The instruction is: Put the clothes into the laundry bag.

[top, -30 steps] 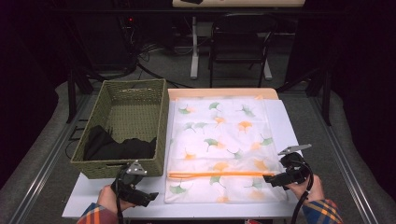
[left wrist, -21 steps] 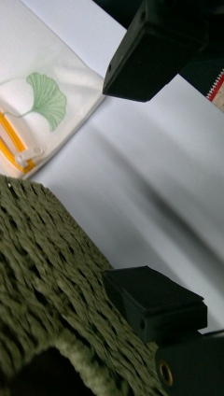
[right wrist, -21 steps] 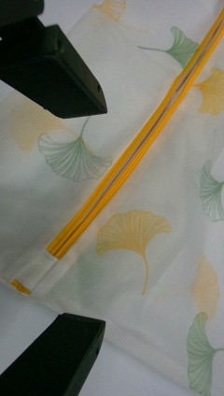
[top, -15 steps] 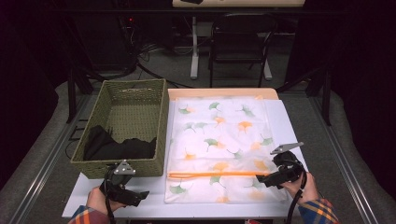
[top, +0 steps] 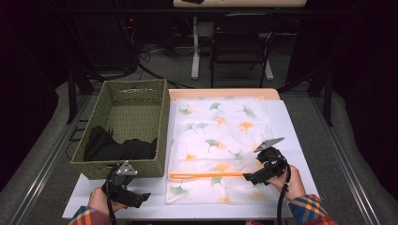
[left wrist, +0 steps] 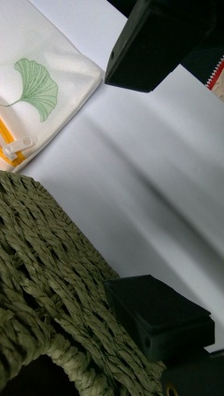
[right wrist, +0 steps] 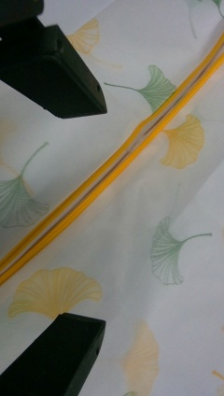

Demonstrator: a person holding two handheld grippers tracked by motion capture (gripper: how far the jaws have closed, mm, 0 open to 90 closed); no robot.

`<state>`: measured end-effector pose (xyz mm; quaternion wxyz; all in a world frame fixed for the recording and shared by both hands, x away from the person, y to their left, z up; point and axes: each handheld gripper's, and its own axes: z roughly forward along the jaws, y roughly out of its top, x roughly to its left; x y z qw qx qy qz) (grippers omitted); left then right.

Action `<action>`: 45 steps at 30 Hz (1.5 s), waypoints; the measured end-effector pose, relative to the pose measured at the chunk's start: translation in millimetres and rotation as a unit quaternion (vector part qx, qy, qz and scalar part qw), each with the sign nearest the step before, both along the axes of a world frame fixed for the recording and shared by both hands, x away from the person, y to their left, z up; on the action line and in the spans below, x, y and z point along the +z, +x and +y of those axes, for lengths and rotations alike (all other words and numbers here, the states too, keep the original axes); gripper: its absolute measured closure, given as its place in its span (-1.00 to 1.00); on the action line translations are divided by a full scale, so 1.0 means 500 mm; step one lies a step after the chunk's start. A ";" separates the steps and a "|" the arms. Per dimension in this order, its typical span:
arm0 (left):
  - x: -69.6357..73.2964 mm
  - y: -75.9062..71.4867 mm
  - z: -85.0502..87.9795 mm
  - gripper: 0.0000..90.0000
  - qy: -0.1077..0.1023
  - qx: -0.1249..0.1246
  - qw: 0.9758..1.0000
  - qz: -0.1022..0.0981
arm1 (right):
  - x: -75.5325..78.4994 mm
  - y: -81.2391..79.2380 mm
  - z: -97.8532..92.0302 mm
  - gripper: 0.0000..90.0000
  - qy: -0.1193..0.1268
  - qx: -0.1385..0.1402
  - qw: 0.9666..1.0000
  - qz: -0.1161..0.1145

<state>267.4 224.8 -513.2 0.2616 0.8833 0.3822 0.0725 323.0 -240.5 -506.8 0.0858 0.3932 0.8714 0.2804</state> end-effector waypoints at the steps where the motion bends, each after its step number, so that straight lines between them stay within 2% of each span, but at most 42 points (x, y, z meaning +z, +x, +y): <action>1: -0.001 0.000 0.000 -0.91 0.002 0.002 1.000 0.002 | 0.000 0.004 0.005 -1.00 0.001 0.003 1.000 0.001; 3: -0.001 0.000 0.000 -0.91 0.000 0.005 1.000 0.001 | -0.002 0.011 0.018 -1.00 -0.003 0.005 1.000 0.000; 7: -0.003 0.002 -0.001 -0.91 0.003 0.006 1.000 -0.003 | -0.002 0.022 0.039 -0.88 -0.003 0.019 1.000 -0.006; 14: -0.005 0.003 -0.002 -0.89 0.003 0.004 1.000 -0.006 | -0.011 0.038 0.085 -0.41 -0.013 0.040 0.999 -0.014; 16: -0.006 0.005 -0.002 -0.89 0.004 0.006 1.000 -0.006 | -0.018 0.042 0.098 -0.24 -0.022 0.046 0.999 -0.009; 20: -0.007 0.005 -0.005 -0.89 0.007 0.005 1.000 -0.006 | -0.031 0.050 0.123 0.00 -0.031 0.070 0.997 -0.011; 24: -0.007 0.003 -0.005 -0.89 0.005 0.005 1.000 -0.005 | -0.044 0.053 0.146 0.19 -0.044 0.091 0.995 -0.008; 27: -0.007 0.004 -0.004 -0.89 0.008 0.003 1.000 -0.007 | -0.054 0.056 0.153 0.32 -0.058 0.096 0.994 -0.007; 34: -0.007 0.004 -0.004 -0.89 0.006 0.006 1.000 -0.008 | -0.061 0.058 0.152 0.14 -0.049 0.103 0.993 0.012; 38: -0.008 0.004 -0.004 -0.89 0.004 0.008 1.000 -0.006 | -0.064 0.058 0.154 -0.02 -0.049 0.120 0.991 0.020; 43: -0.008 0.004 -0.003 -0.89 0.005 0.003 1.000 -0.006 | -0.065 0.056 0.156 0.11 -0.059 0.120 0.991 0.008; 45: -0.008 0.004 -0.004 -0.88 0.005 0.005 1.000 -0.005 | -0.066 0.057 0.152 0.20 -0.052 0.110 0.993 0.009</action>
